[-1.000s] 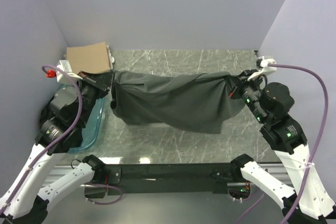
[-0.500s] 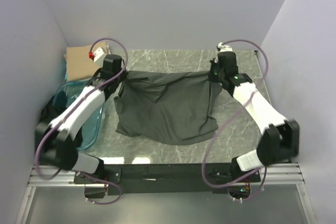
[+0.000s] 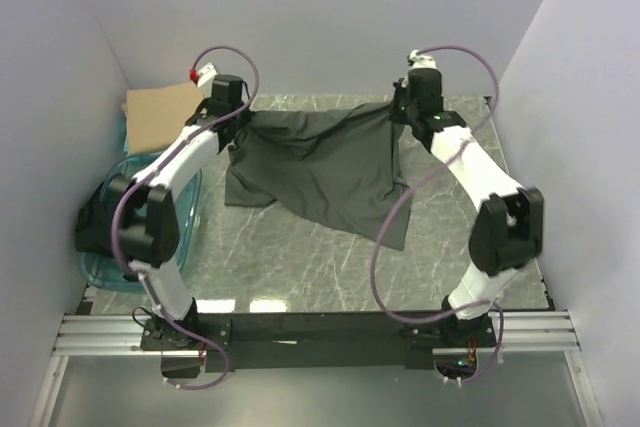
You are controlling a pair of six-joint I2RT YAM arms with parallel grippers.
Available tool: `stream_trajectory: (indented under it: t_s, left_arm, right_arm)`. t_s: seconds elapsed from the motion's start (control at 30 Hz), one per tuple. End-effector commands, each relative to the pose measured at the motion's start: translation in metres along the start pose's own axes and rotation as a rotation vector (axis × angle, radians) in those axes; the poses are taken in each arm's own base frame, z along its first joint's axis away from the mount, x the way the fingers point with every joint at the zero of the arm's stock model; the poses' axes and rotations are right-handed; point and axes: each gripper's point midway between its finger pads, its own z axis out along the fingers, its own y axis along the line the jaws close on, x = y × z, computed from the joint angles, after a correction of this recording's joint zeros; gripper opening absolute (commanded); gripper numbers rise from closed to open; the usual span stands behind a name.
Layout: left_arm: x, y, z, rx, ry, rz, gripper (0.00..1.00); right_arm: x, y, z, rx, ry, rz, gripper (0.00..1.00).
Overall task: Fold and stack the t-shirts
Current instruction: Flatten the tshirt out
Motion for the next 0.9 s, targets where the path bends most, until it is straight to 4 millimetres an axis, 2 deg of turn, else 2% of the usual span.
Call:
stream_trajectory:
  t_s: [0.0, 0.03, 0.07, 0.1, 0.13, 0.17, 0.2, 0.23, 0.27, 0.3, 0.4, 0.43, 0.47, 0.5, 0.6, 0.67, 0.77, 0.8, 0.83, 0.87]
  left_arm:
    - [-0.068, -0.029, -0.083, 0.155, -0.168, -0.055, 0.01]
    - [-0.083, -0.025, -0.115, 0.17, -0.226, -0.081, 0.01]
    - [-0.09, -0.023, -0.134, 0.179, -0.26, -0.089, 0.01]
    - [-0.088, -0.029, -0.156, 0.204, -0.275, -0.086, 0.01]
    - [-0.102, -0.029, -0.193, 0.243, -0.325, -0.107, 0.01]
    - [-0.106, -0.023, -0.211, 0.226, -0.356, -0.111, 0.01]
    - [-0.099, -0.032, -0.233, 0.272, -0.35, -0.107, 0.01]
    - [-0.11, -0.029, -0.267, 0.317, -0.38, -0.141, 0.01]
    - [-0.109, -0.027, -0.282, 0.339, -0.377, -0.146, 0.01]
    - [-0.115, -0.028, -0.315, 0.42, -0.384, -0.183, 0.01]
    - [-0.113, -0.031, -0.355, 0.578, -0.354, -0.214, 0.01]
    - [-0.117, -0.025, -0.374, 0.635, -0.365, -0.235, 0.01]
    - [-0.118, -0.028, -0.388, 0.702, -0.356, -0.234, 0.01]
    - [-0.122, -0.025, -0.402, 0.741, -0.366, -0.245, 0.01]
    - [-0.125, -0.025, -0.416, 0.784, -0.362, -0.24, 0.01]
    - [-0.13, -0.025, -0.419, 0.777, -0.374, -0.247, 0.01]
    - [-0.137, -0.02, -0.393, 0.648, -0.412, -0.266, 0.01]
    - [-0.137, -0.019, -0.382, 0.596, -0.42, -0.264, 0.01]
    - [-0.133, -0.018, -0.357, 0.492, -0.423, -0.249, 0.01]
    - [-0.131, -0.018, -0.343, 0.436, -0.423, -0.237, 0.01]
  right_arm:
    - [-0.076, 0.005, -0.076, -0.026, -0.24, 0.026, 0.0]
    - [-0.089, 0.004, -0.108, -0.038, -0.289, 0.039, 0.0]
    - [-0.089, 0.003, -0.123, -0.039, -0.3, 0.044, 0.0]
    - [-0.086, 0.0, -0.136, -0.035, -0.304, 0.051, 0.0]
    - [-0.091, -0.002, -0.169, -0.043, -0.332, 0.062, 0.0]
    - [-0.091, -0.003, -0.186, -0.048, -0.345, 0.069, 0.0]
    - [-0.089, -0.003, -0.2, -0.062, -0.353, 0.072, 0.0]
    - [-0.092, 0.002, -0.233, -0.109, -0.386, 0.071, 0.0]
    - [-0.092, 0.004, -0.249, -0.135, -0.401, 0.069, 0.0]
    - [-0.096, 0.01, -0.283, -0.193, -0.454, 0.067, 0.0]
    - [-0.097, 0.014, -0.331, -0.256, -0.517, 0.062, 0.0]
    - [-0.097, 0.015, -0.358, -0.292, -0.559, 0.055, 0.0]
    - [-0.098, 0.016, -0.371, -0.309, -0.585, 0.051, 0.0]
    - [-0.101, 0.017, -0.395, -0.335, -0.632, 0.042, 0.0]
    - [-0.103, 0.023, -0.421, -0.386, -0.673, 0.016, 0.0]
    - [-0.106, 0.019, -0.422, -0.361, -0.678, 0.026, 0.0]
    - [-0.114, 0.012, -0.399, -0.298, -0.664, 0.041, 0.0]
    - [-0.114, 0.011, -0.376, -0.269, -0.625, 0.043, 0.0]
    - [-0.117, 0.01, -0.363, -0.252, -0.611, 0.047, 0.0]
    - [-0.117, 0.009, -0.346, -0.229, -0.586, 0.049, 0.0]
